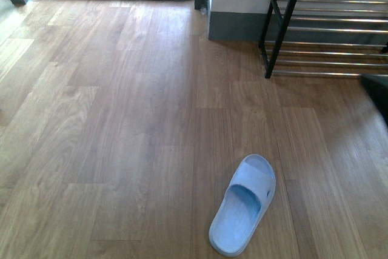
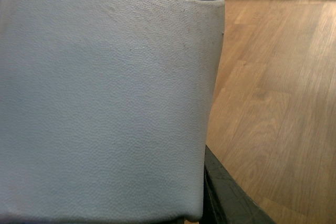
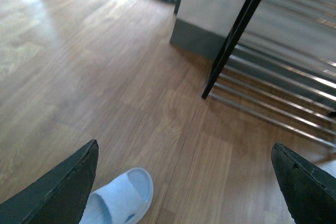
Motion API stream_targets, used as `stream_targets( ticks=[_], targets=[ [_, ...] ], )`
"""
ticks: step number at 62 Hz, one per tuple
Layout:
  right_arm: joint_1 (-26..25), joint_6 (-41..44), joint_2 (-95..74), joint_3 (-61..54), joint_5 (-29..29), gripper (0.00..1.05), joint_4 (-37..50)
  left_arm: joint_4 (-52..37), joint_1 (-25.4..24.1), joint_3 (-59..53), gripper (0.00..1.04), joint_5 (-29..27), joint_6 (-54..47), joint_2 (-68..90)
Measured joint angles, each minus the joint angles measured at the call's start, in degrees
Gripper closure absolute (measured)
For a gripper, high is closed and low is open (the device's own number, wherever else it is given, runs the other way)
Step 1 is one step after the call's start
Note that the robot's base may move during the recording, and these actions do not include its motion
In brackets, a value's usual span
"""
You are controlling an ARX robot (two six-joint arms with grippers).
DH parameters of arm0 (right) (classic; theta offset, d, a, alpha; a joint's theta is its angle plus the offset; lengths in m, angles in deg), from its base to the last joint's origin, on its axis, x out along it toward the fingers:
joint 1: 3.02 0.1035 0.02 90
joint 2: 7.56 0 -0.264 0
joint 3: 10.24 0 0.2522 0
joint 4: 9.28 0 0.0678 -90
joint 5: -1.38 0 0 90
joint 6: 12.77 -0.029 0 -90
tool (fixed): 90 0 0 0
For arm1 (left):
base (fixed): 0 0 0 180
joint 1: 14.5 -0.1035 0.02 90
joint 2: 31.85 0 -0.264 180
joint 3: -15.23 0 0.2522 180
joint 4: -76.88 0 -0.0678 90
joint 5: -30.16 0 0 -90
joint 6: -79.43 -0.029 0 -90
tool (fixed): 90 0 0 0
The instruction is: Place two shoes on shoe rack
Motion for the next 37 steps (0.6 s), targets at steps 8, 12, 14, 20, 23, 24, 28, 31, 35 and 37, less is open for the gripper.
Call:
stream_targets(
  ticks=[8,12,14,20,23,24,28,31,35,37],
  targets=[
    [0.1,0.8,-23.2,6.5,-2.7,0.09,6.8,0.0,0.0,0.0,1.03,0.0,0.0,0.0],
    [-0.2,0.9,-34.0,9.4,-3.3,0.09,9.0,0.0,0.0,0.0,1.03,0.0,0.0,0.0],
    [-0.7,-0.9,-56.8,17.9,-3.9,0.09,8.4,0.0,0.0,0.0,1.03,0.0,0.0,0.0],
    [-0.4,-0.9,-62.4,21.4,-3.9,0.09,7.1,0.0,0.0,0.0,1.03,0.0,0.0,0.0],
    [-0.1,-0.8,-64.8,23.3,-4.1,0.09,6.9,0.0,0.0,0.0,1.03,0.0,0.0,0.0],
    [0.0,-0.8,-65.4,23.7,-4.2,0.09,6.9,0.0,0.0,0.0,1.03,0.0,0.0,0.0],
    [0.7,-0.3,-68.9,26.5,-5.0,0.09,7.6,0.0,0.0,0.0,1.03,0.0,0.0,0.0],
    [1.0,-0.2,-70.4,28.0,-5.2,0.09,7.6,0.0,0.0,0.0,1.03,0.0,0.0,0.0],
    [1.9,0.5,-73.3,30.9,-5.5,0.09,7.6,0.0,0.0,0.0,1.03,0.0,0.0,0.0],
    [2.2,0.6,-74.2,31.8,-5.5,0.09,7.6,0.0,0.0,0.0,1.03,0.0,0.0,0.0]
  ],
)
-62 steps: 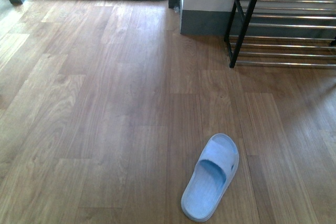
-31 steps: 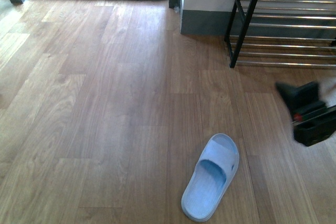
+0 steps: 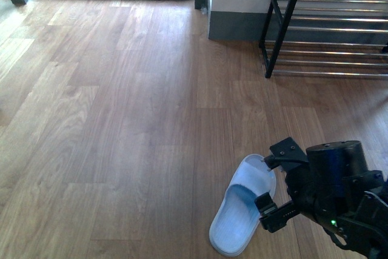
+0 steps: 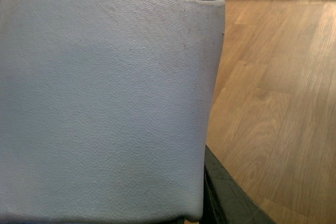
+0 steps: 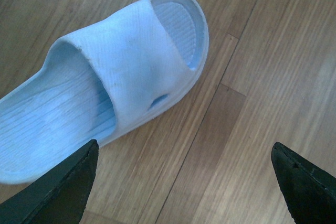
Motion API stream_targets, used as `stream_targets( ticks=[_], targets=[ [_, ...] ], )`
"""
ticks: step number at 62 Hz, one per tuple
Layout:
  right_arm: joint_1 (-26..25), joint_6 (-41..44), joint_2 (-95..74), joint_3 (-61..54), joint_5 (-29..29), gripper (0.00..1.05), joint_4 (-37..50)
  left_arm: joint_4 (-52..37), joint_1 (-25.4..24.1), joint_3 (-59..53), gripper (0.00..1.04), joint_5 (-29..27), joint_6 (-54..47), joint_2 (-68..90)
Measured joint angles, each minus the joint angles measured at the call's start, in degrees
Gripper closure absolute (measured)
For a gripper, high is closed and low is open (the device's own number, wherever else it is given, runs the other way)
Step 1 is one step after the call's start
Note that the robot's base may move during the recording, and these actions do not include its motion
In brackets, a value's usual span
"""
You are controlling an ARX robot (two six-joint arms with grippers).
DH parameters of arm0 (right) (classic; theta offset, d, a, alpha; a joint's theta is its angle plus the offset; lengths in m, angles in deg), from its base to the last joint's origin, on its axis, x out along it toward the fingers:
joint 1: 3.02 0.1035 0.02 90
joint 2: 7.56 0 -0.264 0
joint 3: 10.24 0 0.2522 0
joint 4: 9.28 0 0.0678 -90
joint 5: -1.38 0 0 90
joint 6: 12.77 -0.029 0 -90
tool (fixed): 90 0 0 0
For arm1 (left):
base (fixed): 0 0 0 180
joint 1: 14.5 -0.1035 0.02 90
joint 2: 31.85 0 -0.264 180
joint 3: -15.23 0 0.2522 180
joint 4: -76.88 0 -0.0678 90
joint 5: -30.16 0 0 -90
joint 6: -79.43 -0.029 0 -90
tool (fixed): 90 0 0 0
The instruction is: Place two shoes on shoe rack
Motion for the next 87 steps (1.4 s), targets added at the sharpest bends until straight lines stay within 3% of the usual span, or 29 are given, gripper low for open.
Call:
stream_targets(
  ticks=[16,36,53,77,87],
  targets=[
    [2.3,-1.6,-7.1,7.3,0.5,0.09,-5.7,0.0,0.0,0.0,1.03,0.0,0.0,0.0],
    [2.9,-5.5,-12.5,14.9,0.0,0.09,-6.4,0.0,0.0,0.0,1.03,0.0,0.0,0.0],
    [-1.1,-4.3,-18.4,22.3,-4.9,0.09,-5.2,0.0,0.0,0.0,1.03,0.0,0.0,0.0],
    [-4.4,-3.4,-20.8,24.9,-3.6,0.09,-4.1,0.0,0.0,0.0,1.03,0.0,0.0,0.0],
    [-4.7,-4.0,-21.8,25.9,-4.7,0.28,-2.3,0.0,0.0,0.0,1.03,0.0,0.0,0.0]
  ],
)
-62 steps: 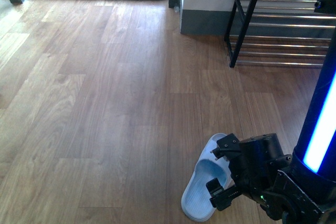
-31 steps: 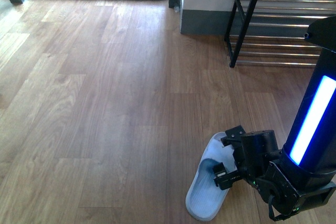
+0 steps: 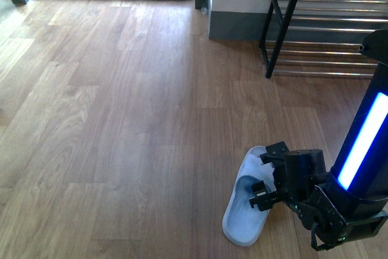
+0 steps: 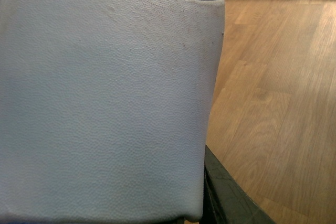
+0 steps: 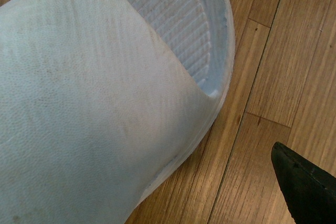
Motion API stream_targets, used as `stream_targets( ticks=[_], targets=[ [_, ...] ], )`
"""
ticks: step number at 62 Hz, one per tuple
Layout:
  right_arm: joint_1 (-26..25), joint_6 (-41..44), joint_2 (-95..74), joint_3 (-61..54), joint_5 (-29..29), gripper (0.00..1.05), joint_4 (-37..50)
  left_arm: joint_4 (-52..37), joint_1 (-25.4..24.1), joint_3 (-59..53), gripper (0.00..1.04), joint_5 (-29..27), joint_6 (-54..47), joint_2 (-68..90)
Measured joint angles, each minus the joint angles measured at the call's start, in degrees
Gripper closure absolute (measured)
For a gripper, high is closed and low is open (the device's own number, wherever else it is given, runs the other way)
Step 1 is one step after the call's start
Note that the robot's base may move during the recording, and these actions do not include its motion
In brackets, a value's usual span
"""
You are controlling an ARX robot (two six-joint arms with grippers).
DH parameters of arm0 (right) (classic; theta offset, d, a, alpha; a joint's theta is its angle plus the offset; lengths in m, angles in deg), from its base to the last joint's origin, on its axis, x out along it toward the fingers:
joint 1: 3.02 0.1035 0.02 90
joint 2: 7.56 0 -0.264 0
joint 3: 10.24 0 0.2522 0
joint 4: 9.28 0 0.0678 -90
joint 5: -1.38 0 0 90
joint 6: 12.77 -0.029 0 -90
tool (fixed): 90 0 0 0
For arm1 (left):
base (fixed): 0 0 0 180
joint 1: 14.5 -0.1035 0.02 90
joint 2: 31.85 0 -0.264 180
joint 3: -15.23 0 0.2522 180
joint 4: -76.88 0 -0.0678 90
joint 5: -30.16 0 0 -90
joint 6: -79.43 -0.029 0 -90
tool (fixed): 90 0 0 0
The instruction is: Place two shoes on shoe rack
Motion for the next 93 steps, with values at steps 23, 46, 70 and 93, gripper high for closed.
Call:
stream_targets(
  ticks=[23,46,70,93],
  targets=[
    [-0.1,0.2,-1.5,2.3,-1.3,0.75,1.4,0.0,0.0,0.0,1.03,0.0,0.0,0.0],
    [-1.7,4.6,3.5,-4.5,-0.3,1.03,6.3,0.0,0.0,0.0,1.03,0.0,0.0,0.0],
    [-3.5,17.8,42.6,-32.4,8.1,1.03,10.1,0.0,0.0,0.0,1.03,0.0,0.0,0.0],
    [-6.9,17.5,97.1,-48.7,15.8,1.03,-14.1,0.0,0.0,0.0,1.03,0.0,0.0,0.0]
  ],
)
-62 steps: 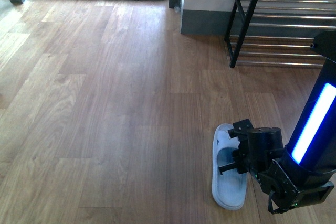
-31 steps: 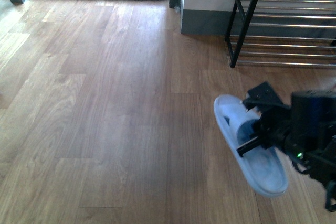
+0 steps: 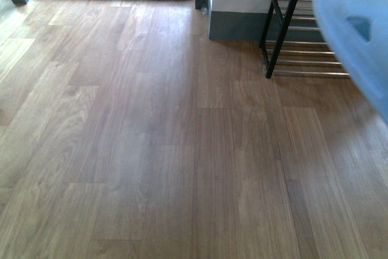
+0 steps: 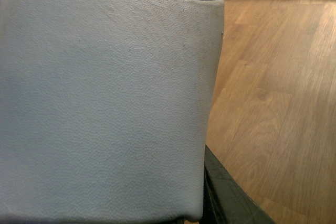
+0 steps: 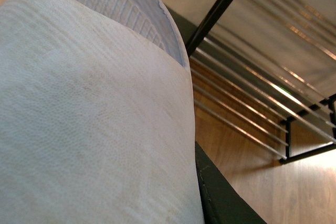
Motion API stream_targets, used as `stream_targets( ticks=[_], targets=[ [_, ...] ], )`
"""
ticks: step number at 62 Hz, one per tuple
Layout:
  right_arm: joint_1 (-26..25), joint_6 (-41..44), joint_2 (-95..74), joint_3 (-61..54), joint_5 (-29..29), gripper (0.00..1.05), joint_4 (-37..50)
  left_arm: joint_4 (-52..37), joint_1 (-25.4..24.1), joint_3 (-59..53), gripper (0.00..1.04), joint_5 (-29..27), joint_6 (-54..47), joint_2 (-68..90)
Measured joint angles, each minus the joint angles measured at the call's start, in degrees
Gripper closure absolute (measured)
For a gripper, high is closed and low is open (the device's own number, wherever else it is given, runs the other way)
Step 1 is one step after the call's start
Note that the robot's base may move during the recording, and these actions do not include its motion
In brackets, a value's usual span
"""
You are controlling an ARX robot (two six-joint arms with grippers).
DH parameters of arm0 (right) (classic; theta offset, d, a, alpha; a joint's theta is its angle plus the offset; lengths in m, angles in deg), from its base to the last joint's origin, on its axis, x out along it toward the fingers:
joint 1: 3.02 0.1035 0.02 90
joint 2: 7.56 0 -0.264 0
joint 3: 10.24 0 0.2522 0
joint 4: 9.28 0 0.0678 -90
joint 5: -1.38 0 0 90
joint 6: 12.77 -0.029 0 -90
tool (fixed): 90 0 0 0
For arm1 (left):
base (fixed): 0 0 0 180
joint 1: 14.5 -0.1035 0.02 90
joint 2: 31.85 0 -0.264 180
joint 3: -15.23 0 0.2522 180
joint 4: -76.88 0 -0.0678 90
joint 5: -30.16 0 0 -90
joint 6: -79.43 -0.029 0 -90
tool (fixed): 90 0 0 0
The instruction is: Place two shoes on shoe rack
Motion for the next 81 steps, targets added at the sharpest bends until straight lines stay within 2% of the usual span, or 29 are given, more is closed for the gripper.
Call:
stream_targets(
  ticks=[11,20,81],
  targets=[
    [0.0,-1.8,22.2,-4.0,2.3,1.03,-13.2,0.0,0.0,0.0,1.03,0.0,0.0,0.0],
    [0.0,-2.5,26.3,-3.9,2.4,1.03,-13.6,0.0,0.0,0.0,1.03,0.0,0.0,0.0],
    [0.1,-2.8,26.1,-4.5,2.4,1.03,-14.0,0.0,-0.1,-0.1,1.03,-0.2,0.0,-0.1]
  ],
)
